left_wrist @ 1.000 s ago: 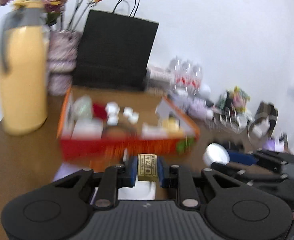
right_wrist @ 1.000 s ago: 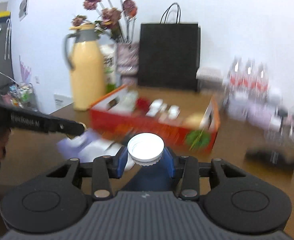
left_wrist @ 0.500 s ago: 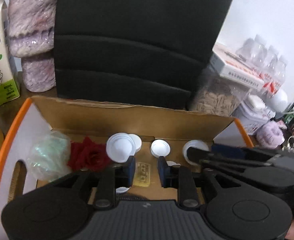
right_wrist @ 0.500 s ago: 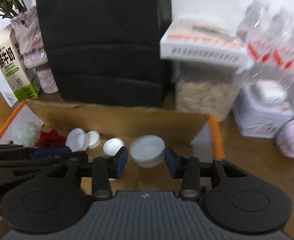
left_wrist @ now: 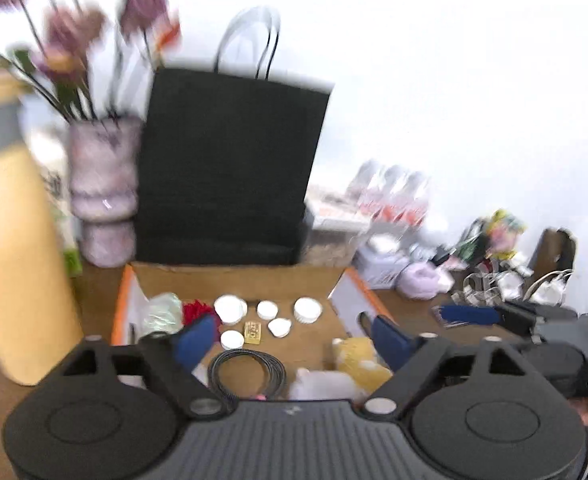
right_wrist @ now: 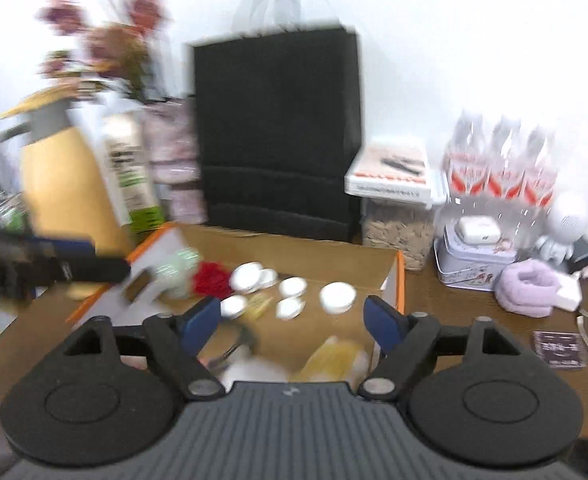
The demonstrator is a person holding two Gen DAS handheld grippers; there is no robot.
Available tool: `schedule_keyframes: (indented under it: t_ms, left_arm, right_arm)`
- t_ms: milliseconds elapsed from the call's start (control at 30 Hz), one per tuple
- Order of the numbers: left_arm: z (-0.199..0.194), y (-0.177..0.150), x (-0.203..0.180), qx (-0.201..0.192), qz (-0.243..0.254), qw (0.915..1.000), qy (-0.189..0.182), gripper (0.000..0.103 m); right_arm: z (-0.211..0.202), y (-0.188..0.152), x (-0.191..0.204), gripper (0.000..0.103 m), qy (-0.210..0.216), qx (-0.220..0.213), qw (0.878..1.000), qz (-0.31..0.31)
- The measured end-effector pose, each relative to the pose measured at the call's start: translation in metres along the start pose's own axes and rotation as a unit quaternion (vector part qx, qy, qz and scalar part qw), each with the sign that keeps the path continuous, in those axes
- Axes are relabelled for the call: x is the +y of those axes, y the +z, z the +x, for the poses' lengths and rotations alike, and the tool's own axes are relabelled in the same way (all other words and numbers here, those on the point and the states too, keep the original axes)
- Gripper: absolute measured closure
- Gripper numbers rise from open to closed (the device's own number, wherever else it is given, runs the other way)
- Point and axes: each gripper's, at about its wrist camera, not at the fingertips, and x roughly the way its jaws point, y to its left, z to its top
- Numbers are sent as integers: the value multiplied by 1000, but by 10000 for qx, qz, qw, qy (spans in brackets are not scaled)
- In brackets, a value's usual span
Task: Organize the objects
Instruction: 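Drop the white cap into the box with the right tool while the left drops the gold box, then move both open tools back over the table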
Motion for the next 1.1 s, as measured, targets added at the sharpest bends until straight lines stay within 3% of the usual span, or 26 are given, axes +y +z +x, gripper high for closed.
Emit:
schedule_keyframes:
  t_ms: [133, 233, 333, 400, 500, 600, 767, 867, 1100]
  left_arm:
    - [-84, -61, -9, -211, 172, 9996, -94, 10]
    - [-134, -122, -12, -191, 353, 9991, -167, 6]
    - [-168, -180, -6, 48, 409, 9991, -76, 5]
    - [-179, -210, 5, 348, 78, 9993, 106, 5]
    - [-186, -230, 17, 678, -444, 9959, 402, 7]
    - [-194, -229, 18, 511, -370, 9965, 555, 8]
    - [-199, -222, 16, 258, -131, 9983, 510, 7]
    - [-184, -224, 12, 345, -201, 9981, 477, 8]
    - [-144, -227, 5, 534, 30, 9975, 469, 8]
  right_arm:
    - [-87, -53, 35, 4, 116, -362, 9989, -261]
    - [-144, -106, 61, 2, 54, -483, 9976, -486]
    - [-192, -160, 82, 0, -121, -400, 9967, -697]
    - [-214, -187, 91, 0, -369, -250, 9957, -810]
    - [-242, -216, 97, 0, -754, 16, 9962, -425]
    - [-264, -227, 94, 0, -863, 10, 9963, 10]
    - [-278, -220, 93, 0, -1401, -144, 9894, -355]
    - [-266, -218, 93, 0, -1284, -207, 9912, -234]
    - [-183, -224, 115, 0, -943, 168, 9941, -507]
